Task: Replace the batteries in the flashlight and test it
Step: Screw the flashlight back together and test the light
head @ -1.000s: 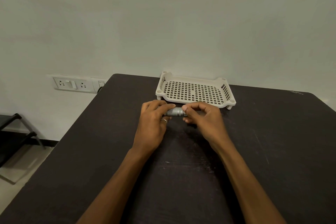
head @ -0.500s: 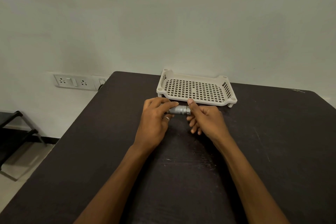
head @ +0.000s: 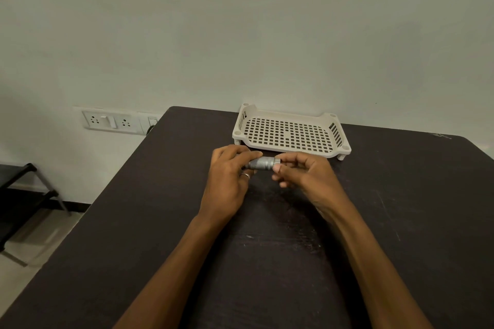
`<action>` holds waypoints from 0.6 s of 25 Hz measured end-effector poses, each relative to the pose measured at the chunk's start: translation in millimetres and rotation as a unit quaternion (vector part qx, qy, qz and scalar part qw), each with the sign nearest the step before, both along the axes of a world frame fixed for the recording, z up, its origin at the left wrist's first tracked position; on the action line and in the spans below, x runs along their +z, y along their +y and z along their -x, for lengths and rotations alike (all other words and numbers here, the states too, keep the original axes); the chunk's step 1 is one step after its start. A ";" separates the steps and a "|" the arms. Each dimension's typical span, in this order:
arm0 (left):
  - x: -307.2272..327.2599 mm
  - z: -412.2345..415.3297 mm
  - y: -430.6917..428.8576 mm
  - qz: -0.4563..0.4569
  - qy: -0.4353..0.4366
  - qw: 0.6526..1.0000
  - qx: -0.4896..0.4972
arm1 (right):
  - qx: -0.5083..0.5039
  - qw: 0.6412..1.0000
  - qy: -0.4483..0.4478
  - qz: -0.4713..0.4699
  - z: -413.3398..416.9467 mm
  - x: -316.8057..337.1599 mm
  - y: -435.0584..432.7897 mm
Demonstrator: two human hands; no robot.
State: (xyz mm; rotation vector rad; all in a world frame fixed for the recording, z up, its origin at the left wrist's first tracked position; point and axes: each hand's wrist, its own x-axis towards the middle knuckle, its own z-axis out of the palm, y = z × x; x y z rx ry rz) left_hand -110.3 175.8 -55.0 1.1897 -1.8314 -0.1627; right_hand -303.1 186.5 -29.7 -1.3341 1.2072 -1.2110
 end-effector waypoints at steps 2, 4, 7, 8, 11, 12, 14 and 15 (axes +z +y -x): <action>0.1 0.2 0.3 0.006 -0.002 1.000 -0.006 | -0.025 0.997 0.069 -0.006 -5.3 0.8 2.5; 0.2 0.8 0.1 0.009 -0.007 1.000 -0.010 | -0.069 0.987 0.141 -0.021 -9.5 -1.6 2.2; 0.0 1.8 -0.3 0.009 -0.005 1.000 -0.005 | -0.088 0.988 0.122 -0.019 -6.0 -3.4 1.3; 0.0 1.6 -0.4 0.007 -0.003 1.000 0.001 | -0.071 0.994 0.085 -0.015 -3.1 -3.3 0.7; 0.5 0.3 -0.1 0.002 0.005 1.000 0.013 | 0.023 1.000 -0.012 0.012 6.5 -4.6 -1.5; 0.7 0.3 0.2 0.003 0.005 1.000 0.012 | 0.041 0.999 -0.009 0.018 7.9 -7.1 -2.9; 1.1 0.6 0.2 0.006 0.002 1.000 0.006 | 0.027 0.999 0.019 0.015 5.8 -8.1 -4.5; 1.4 1.1 0.2 0.005 0.001 1.000 0.004 | 0.019 0.999 0.038 0.007 3.1 -6.0 -2.9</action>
